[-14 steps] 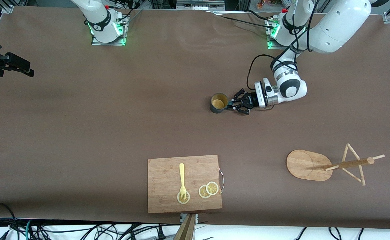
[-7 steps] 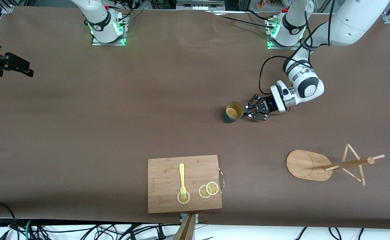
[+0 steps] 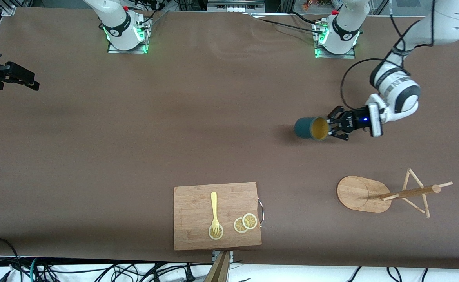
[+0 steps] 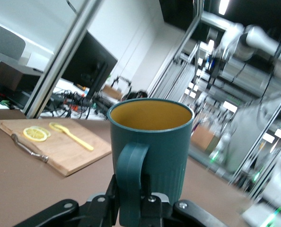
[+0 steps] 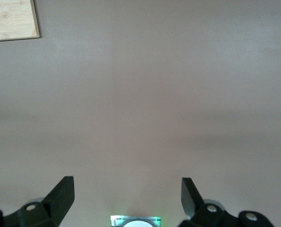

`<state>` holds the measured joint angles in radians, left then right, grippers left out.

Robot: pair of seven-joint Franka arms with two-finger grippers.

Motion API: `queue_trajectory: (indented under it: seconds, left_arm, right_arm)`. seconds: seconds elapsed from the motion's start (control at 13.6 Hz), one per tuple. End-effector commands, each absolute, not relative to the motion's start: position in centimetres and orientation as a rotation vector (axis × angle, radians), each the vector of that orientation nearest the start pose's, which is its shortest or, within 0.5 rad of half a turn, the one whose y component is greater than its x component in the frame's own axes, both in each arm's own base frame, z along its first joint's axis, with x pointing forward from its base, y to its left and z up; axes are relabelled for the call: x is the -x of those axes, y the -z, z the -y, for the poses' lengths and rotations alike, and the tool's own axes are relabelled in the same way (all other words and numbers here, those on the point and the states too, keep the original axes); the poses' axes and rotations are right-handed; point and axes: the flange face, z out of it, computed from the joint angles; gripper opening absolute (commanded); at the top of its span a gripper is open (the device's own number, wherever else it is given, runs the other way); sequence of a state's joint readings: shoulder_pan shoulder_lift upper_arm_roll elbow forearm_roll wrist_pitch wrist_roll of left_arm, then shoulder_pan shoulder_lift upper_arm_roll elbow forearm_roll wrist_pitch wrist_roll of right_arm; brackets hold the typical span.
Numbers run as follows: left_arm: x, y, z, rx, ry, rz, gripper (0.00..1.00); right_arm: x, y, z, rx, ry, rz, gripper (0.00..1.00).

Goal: Pass cup and hang on rack
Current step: 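Lift the mug with the left gripper and carry it toward the rack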

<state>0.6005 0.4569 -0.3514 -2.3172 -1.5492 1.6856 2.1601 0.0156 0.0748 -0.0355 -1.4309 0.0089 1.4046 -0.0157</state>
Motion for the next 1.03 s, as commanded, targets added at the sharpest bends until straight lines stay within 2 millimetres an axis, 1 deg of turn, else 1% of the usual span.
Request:
queue_trajectory:
  seconds: [0.0,0.15,0.29,0.37,0.44,0.51,0.66,0.73,0.81,0.95]
  left_arm:
    - [-47.3,-21.1,-5.9,-1.431,-0.896,0.362,0.00]
    - [-47.1,-21.8,-9.0,-1.372,-0.817,0.233,0.00]
    - [-48.1,-22.6,-13.0,-1.352,-0.738,0.142,0.00]
    - [-48.5,-22.6,-14.7,-1.358,-0.686,0.096,0.00]
    - [-48.6,-22.0,-15.9,-1.347,-0.624,0.015,0.00]
    - [-49.2,-21.4,-16.7,-1.328,-0.563,-0.053,0.00]
    - [-51.5,-20.9,-18.3,-1.293,-0.487,-0.138,0.00]
    - [-52.5,-20.6,-18.6,-1.269,-0.462,-0.174,0.00]
    - [-53.1,-20.6,-18.4,-1.243,-0.442,-0.208,0.00]
    - [-54.2,-20.0,-16.9,-1.167,-0.367,-0.299,0.00]
  right_arm:
    - [-56.1,-63.7,1.2,3.140,-0.147,0.007,1.00]
    - [-56.1,-63.8,1.2,3.140,-0.142,0.007,1.00]
    - [-56.1,-63.8,1.2,3.140,-0.140,0.007,1.00]
    - [-56.1,-63.7,1.2,3.140,-0.145,0.007,1.00]
    - [-56.1,-63.7,1.4,3.140,-0.145,0.002,1.00]
    - [-56.1,-63.8,1.5,3.140,-0.142,0.000,1.00]
    - [-56.1,-63.7,1.5,3.142,-0.145,-0.001,1.00]
    - [-56.1,-63.8,1.5,3.140,-0.142,0.000,1.00]
    - [-56.1,-63.8,1.5,3.141,-0.137,0.000,1.00]
    - [-56.1,-63.8,1.5,3.140,-0.140,-0.003,1.00]
